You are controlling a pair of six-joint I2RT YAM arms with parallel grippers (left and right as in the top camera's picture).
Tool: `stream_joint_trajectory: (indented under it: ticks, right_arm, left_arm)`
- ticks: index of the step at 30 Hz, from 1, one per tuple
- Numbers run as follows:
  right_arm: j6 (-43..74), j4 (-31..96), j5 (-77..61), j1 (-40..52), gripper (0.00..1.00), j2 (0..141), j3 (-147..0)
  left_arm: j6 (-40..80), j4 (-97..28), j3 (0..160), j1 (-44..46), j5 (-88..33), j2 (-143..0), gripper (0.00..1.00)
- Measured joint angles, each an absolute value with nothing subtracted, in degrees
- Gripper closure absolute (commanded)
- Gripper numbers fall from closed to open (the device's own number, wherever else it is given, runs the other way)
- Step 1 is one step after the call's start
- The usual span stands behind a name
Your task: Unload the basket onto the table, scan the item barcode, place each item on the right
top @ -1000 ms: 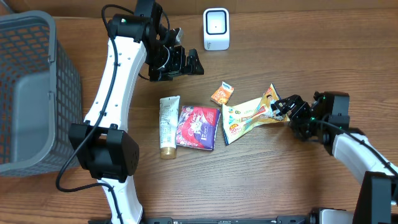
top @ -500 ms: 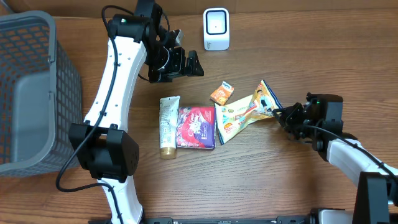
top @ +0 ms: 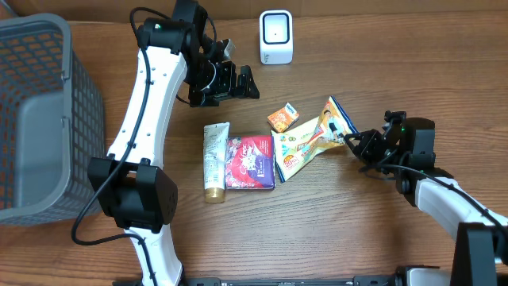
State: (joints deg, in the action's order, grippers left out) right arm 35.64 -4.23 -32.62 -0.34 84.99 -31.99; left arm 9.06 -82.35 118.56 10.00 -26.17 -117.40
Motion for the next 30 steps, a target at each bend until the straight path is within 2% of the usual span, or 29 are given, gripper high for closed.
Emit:
stream_joint_trajectory:
  ticks: [4, 9, 17, 24, 30]
  right_arm:
    - [30.46, 9.63, -27.73, -0.23, 0.96, 79.64, -35.81]
    - [22.26, 29.54, -14.81, 0.05, 0.96, 70.5, -47.33]
    - [15.14, 43.68, 4.32, 2.2, 0.96, 66.26, -61.45]
    - [13.1, 51.9, 19.44, 14.66, 0.96, 66.28, -66.7]
    - [17.85, 59.16, 28.21, 27.59, 0.96, 73.41, -66.78]
  left_arm:
    - [9.06, -82.3, 118.56, 10.0, -24.6, -117.4, 0.0]
    - [9.06, -78.56, 118.56, 9.76, -23.29, -117.4, 0.0]
    - [9.06, -74.94, 118.56, 9.23, -22.59, -117.4, 0.0]
    - [8.84, -70.37, 118.56, 8.84, -22.37, -117.4, 0.0]
    - [8.84, -68.05, 118.56, 7.05, -22.26, -117.4, 0.0]
